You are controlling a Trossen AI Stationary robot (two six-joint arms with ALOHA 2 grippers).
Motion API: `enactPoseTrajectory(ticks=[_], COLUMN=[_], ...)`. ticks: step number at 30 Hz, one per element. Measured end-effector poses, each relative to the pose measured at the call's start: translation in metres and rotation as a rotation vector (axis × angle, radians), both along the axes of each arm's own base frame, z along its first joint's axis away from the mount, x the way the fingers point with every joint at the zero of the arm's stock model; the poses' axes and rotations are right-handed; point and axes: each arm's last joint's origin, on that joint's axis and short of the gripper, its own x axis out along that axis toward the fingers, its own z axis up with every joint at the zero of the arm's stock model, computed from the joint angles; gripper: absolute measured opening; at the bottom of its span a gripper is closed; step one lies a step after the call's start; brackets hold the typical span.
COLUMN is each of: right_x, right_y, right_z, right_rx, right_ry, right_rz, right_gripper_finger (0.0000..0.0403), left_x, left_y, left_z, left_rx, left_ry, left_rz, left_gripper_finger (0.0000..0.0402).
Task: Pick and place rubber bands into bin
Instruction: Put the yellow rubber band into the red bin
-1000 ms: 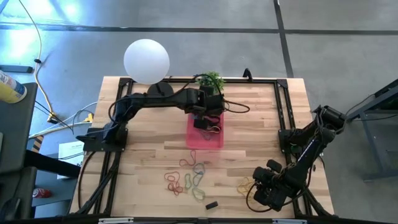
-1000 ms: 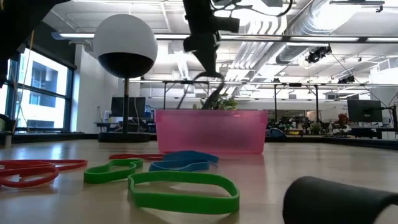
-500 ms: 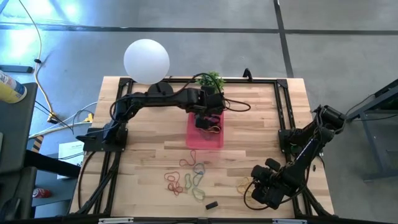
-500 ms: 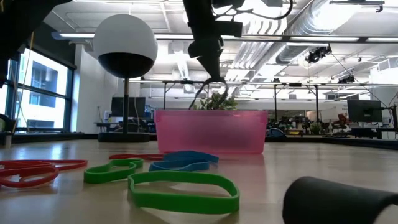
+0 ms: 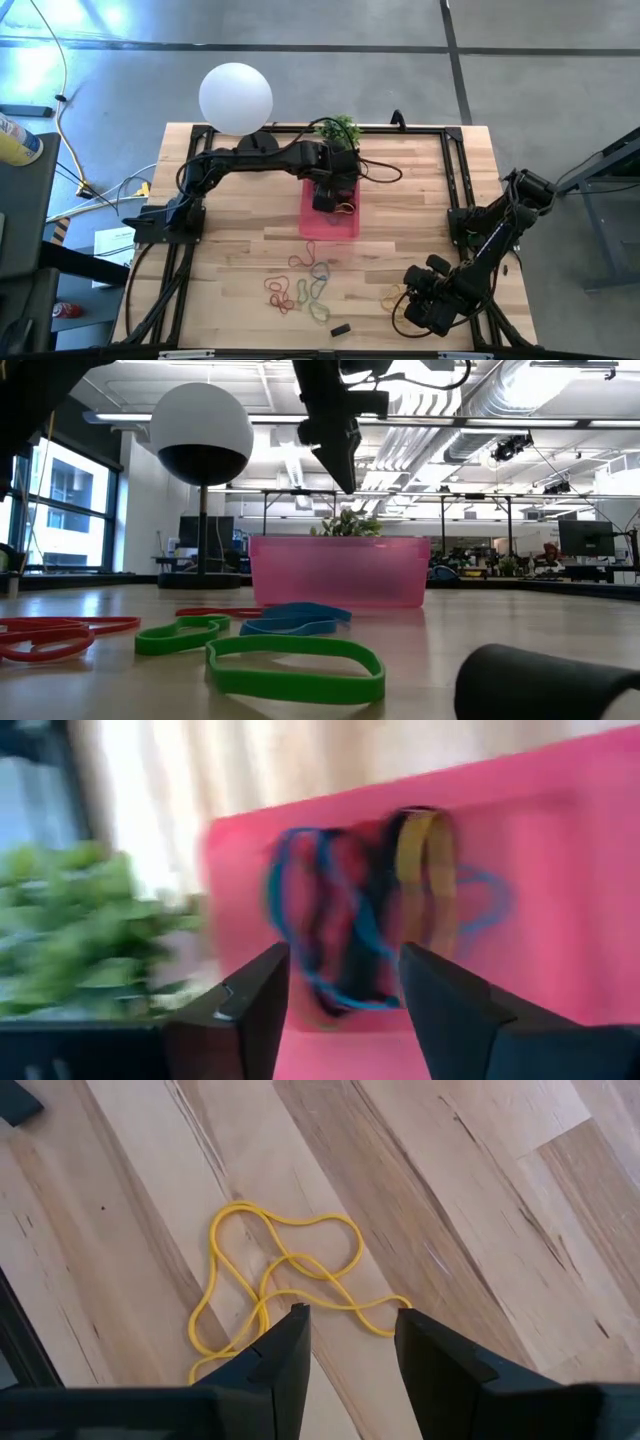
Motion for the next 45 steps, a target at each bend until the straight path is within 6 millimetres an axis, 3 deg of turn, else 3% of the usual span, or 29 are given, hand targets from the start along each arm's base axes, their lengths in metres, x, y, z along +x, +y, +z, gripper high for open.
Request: enactPoseTrajectory(ticks=[4, 11, 15, 19, 24, 36, 45], right_x=[0.001, 0.003, 0.002, -0.002, -0.006, -0.005, 0.009], right_y=[0.000, -0.001, -0.002, -0.002, -0.007, -0.007, -0.015], right_z=[0.000, -0.002, -0.020, -0.042, -0.054, -0.054, -0.052], right_rx=[-0.006, -0.080, -0.003, 0.127, 0.155, 0.098, 0.080], right_ry=[-0.016, -0.081, -0.075, -0.093, -0.085, -0.098, -0.134], right_rz=[0.008, 0.076, 0.112, 0.159, 0.167, 0.276, 0.284], right_gripper_finger=[0.0138, 0.0138, 0.0138, 0.0138, 0.0138, 0.0138, 0.0138], left_x=[-0.005, -0.013, -0.025, -0.036, -0.045, -0.049, -0.047], left_y=[-0.034, -0.134, -0.185, -0.216, -0.227, -0.227, -0.226], left_z=[0.012, 0.029, 0.032, 0.032, 0.032, 0.031, 0.031], left_rx=[-0.066, -0.005, 0.049, 0.137, 0.193, 0.193, 0.215], left_ry=[0.013, 0.004, 0.001, -0.001, -0.006, -0.013, -0.026], left_rz=[-0.068, -0.219, -0.260, -0.236, -0.151, -0.069, -0.061], left_gripper_finger=[0.0183, 0.0171, 0.0166, 0.0166, 0.0166, 0.0166, 0.0166])
